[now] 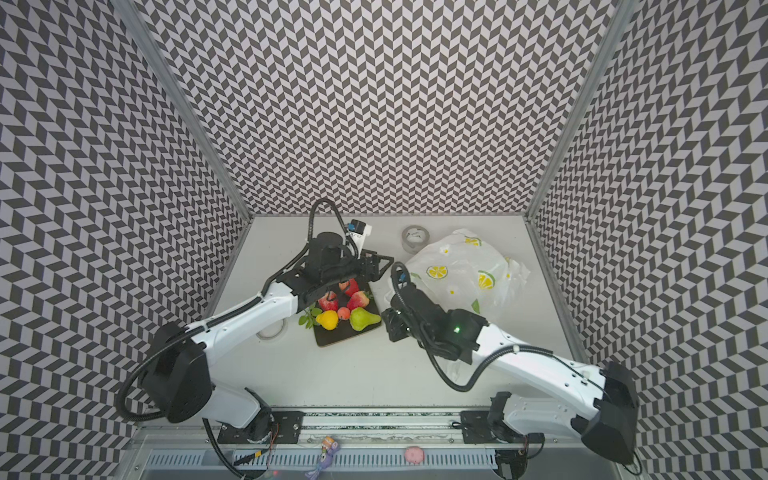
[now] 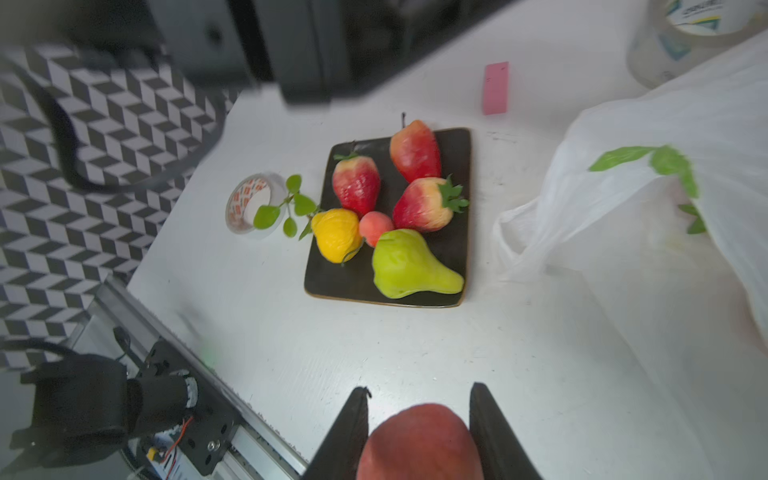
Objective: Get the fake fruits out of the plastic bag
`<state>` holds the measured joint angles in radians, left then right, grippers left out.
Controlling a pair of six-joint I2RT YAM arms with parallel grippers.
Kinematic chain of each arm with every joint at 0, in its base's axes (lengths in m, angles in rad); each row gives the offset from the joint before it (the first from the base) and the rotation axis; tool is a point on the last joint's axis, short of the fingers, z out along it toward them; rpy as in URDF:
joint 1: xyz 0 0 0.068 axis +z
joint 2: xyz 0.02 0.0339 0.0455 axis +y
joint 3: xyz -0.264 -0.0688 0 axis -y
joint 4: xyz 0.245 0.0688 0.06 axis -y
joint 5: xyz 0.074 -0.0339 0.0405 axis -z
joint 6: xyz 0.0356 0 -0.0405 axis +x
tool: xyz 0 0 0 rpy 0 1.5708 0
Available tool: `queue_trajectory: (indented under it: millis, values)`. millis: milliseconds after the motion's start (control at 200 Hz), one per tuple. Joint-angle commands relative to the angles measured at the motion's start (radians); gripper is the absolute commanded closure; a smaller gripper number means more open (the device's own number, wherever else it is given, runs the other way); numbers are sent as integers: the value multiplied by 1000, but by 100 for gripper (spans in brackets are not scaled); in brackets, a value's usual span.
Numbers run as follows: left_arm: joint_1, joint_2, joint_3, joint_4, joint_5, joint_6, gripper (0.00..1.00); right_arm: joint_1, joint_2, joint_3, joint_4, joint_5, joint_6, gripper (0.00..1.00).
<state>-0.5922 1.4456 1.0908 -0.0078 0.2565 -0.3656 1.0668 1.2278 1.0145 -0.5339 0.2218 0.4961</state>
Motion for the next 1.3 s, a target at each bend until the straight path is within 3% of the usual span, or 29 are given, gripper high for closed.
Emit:
queue_trajectory:
  millis: [0, 230, 441, 956, 1297]
  values:
    - [72, -106, -54, -68, -92, -79, 27, 94, 123, 53, 142, 111, -81, 74]
    - [254, -342, -153, -204, -342, -157, 28, 153, 411, 142, 352, 136, -100, 74]
    - [349, -458, -191, -265, -402, -181, 29, 153, 562, 198, 352, 192, -70, 71]
    - [363, -464, -187, -271, -414, -181, 28, 101, 746, 289, 365, 226, -85, 69]
    - [368, -469, -190, -265, -408, -176, 28, 87, 779, 340, 350, 239, -114, 52]
